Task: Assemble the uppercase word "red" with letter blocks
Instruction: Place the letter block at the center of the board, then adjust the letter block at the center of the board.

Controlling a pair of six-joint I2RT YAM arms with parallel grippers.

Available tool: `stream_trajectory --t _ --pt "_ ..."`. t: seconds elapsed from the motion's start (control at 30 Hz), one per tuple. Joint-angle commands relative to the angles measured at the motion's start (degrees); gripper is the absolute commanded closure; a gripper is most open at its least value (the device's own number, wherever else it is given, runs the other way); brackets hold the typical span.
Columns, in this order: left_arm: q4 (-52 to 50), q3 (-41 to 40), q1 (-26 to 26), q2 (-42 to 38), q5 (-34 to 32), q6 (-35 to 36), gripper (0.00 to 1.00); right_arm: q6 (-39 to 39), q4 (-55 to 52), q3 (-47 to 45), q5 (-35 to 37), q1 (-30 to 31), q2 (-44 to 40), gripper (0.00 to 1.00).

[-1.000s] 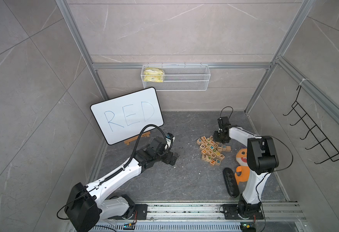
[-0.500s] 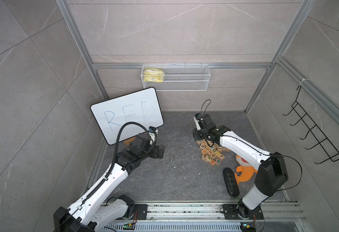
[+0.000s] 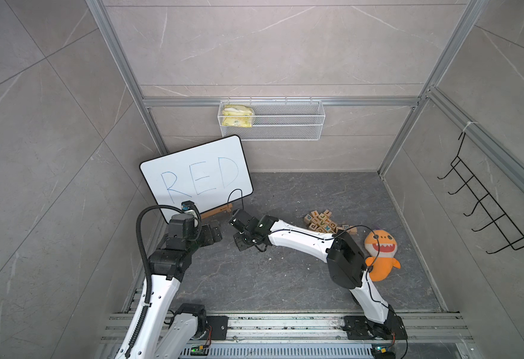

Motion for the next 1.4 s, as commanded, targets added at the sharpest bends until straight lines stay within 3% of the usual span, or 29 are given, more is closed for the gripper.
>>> stream_trajectory --t 0.0,0.27,0.37,0.47,0.53,0.7,0.83,0.97,1.37 --pt "-1.3 0.1 0.8 -1.6 -1.6 -1.9 0.03 8.8 -2.7 4.0 0.4 0.0 4.0 0.71" --pt "0.3 -0.6 4.6 -2.6 -1.5 -5.3 0.03 13.4 -2.6 12.0 -1.8 0.3 12.0 0.67" --pt "1.0 -1.1 5.6 -3.1 0.2 -5.0 0.05 14.0 -2.5 14.4 -3.4 0.3 13.8 0.60" --pt "0.9 -1.0 5.7 -3.0 1.7 -4.9 0.05 13.7 -2.4 15.6 -3.8 0.3 13.8 0.45" --pt "1.3 -1.3 5.7 -3.2 2.2 -5.0 0.05 12.8 -2.3 15.2 -4.0 0.3 12.7 0.36" --pt "2.1 -1.7 5.7 -3.0 5.0 -4.6 0.06 10.1 2.5 4.4 -2.1 0.4 3.5 0.34" --pt "2.2 -1.6 5.7 -2.1 7.0 -4.0 0.09 9.4 11.5 -11.4 -1.1 0.1 -6.8 0.40" --pt "2.1 -1.4 5.7 -0.9 8.6 -4.1 0.13 11.3 14.1 -17.0 -1.8 -0.7 -8.5 0.58" --pt "1.9 -1.5 5.7 -1.1 7.4 -4.2 0.16 12.6 11.9 -5.5 -3.0 -2.0 3.4 0.73"
